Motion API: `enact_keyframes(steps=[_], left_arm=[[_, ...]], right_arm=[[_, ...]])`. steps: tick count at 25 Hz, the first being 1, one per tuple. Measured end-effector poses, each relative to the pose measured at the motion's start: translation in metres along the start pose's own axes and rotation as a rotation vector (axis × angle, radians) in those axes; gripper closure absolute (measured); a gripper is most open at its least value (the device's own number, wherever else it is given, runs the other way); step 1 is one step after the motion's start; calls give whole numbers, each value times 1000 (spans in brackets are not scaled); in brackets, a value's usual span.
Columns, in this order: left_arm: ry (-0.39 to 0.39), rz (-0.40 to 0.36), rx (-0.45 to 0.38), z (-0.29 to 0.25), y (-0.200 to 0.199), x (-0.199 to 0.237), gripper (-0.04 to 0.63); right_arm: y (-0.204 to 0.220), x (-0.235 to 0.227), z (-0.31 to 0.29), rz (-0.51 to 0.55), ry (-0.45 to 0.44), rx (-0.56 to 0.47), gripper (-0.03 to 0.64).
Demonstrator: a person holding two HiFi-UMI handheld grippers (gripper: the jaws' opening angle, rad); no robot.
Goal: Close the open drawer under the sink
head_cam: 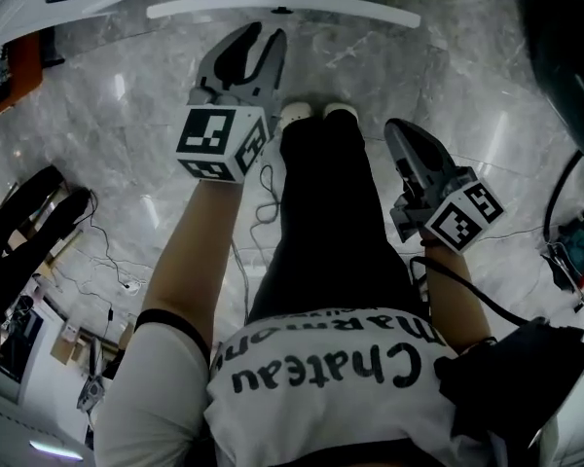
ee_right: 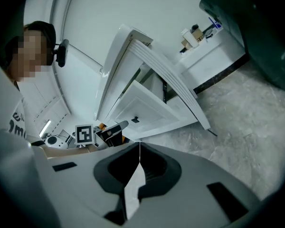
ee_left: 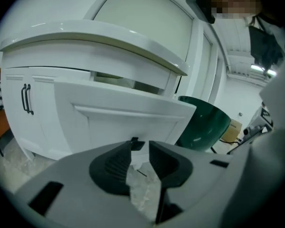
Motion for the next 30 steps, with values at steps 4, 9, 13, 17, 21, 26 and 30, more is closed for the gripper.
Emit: enact_keyframes(steps=[4, 9, 13, 17, 21, 26, 30], left_arm=[[-17, -53, -11, -12, 3, 5, 494], [-18, -89, 5, -24, 4, 5, 494], [-47, -76, -12, -25, 4, 11, 549], [-53, -73, -22, -27, 3, 10, 551], [-62, -62, -25, -30, 2, 10, 551], [-70, -50, -32, -31, 1, 8, 549], [-76, -34, -43, -34, -2, 9, 549]], right_arm=[[9, -12, -9, -30, 15, -5, 604], [15, -22, -11, -82, 37, -33, 604], [15, -26, -11, -98, 52, -38, 604], [12, -29, -10, -114, 63, -53, 604], [10, -30, -14, -118, 62, -56, 604], [8, -32, -16, -125, 60, -61, 604], [4, -32, -17, -122, 60, -68, 604]])
Point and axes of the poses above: the fingertips, and each gripper's own axes: z backward along the fingers, x to its left, y out of its underside, the point moved 7 cm from there along z, backward along the fingers, and after that the axes turned 8 degrees about x, right-handed, at the moved point
